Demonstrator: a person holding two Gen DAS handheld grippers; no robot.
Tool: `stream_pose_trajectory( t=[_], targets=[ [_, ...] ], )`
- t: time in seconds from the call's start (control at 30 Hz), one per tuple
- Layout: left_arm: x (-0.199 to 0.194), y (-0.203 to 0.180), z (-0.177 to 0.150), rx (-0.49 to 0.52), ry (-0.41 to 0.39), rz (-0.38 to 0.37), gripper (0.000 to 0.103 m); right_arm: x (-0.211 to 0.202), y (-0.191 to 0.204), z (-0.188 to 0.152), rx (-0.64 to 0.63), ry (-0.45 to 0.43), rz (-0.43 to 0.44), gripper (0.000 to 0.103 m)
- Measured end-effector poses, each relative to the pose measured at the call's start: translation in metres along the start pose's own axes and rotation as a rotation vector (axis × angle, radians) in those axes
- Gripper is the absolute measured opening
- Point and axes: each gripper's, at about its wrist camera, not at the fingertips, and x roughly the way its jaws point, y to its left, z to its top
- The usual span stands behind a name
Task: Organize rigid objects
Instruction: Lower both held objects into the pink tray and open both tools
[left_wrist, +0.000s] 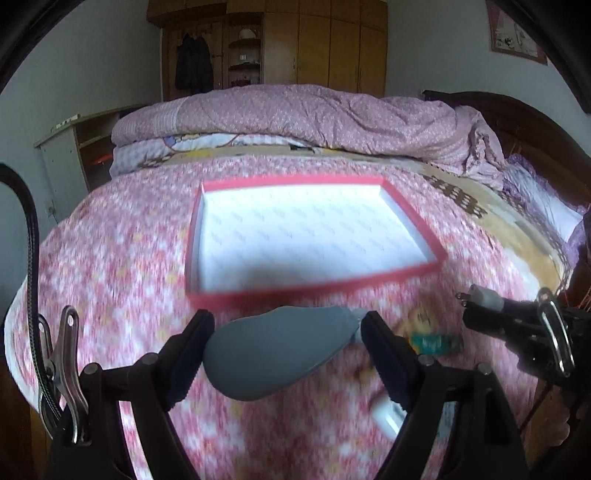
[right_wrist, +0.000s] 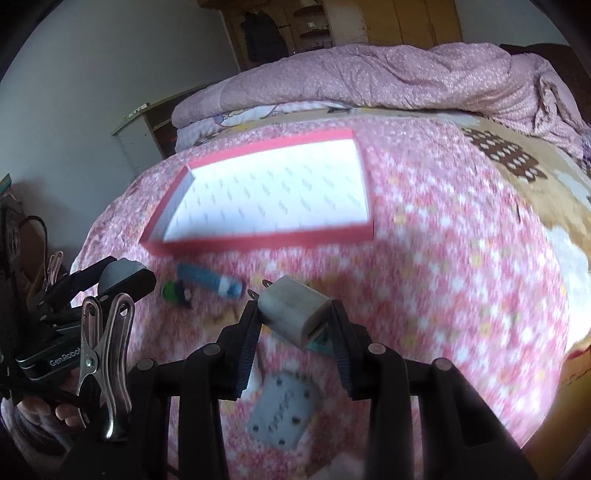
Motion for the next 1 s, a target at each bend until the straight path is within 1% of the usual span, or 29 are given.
stream_pose_trajectory(
  t=[0.1, 0.23, 0.4, 0.57, 0.63, 0.67, 0.7, 0.77, 0.83, 0.9, 1.0],
  targets=[
    [0.016, 0.000, 0.019, 0.011, 0.015, 0.006, 0.085, 0.012, -0.001, 0.023, -0.010, 0.009, -0.014, 0.038],
    [0.046, -0.002, 0.038, 0.037, 0.039, 0.040, 0.085, 0.041, -0.007, 0.047, -0.002, 0.056, -0.023, 0.038],
    [0.081, 0.003, 0.049, 0.031, 0.074, 0.046, 0.085, 0.075, -0.012, 0.061, -0.050, 0.104, -0.077, 0.038],
    [0.111, 0.008, 0.050, 0.011, 0.121, 0.055, 0.085, 0.095, -0.019, 0.063, -0.064, 0.146, -0.137, 0.038],
    [0.123, 0.010, 0.047, -0.002, 0.147, 0.061, 0.085, 0.097, -0.023, 0.062, -0.070, 0.147, -0.157, 0.038],
    [0.125, 0.010, 0.046, -0.004, 0.148, 0.059, 0.085, 0.096, -0.025, 0.061, -0.078, 0.144, -0.146, 0.038],
    [0.126, 0.008, 0.046, 0.009, 0.131, 0.064, 0.085, 0.095, -0.025, 0.060, -0.083, 0.148, -0.144, 0.038],
    [0.127, 0.003, 0.045, 0.044, 0.123, 0.071, 0.086, 0.094, -0.026, 0.056, -0.086, 0.154, -0.162, 0.038],
    [0.129, -0.001, 0.045, 0.061, 0.114, 0.069, 0.089, 0.094, -0.024, 0.055, -0.088, 0.157, -0.177, 0.038],
    [0.134, -0.001, 0.048, 0.062, 0.120, 0.060, 0.092, 0.094, -0.026, 0.055, -0.065, 0.163, -0.185, 0.038],
    [0.139, 0.002, 0.054, 0.064, 0.126, 0.052, 0.093, 0.095, -0.029, 0.055, -0.016, 0.176, -0.177, 0.038]
  ],
)
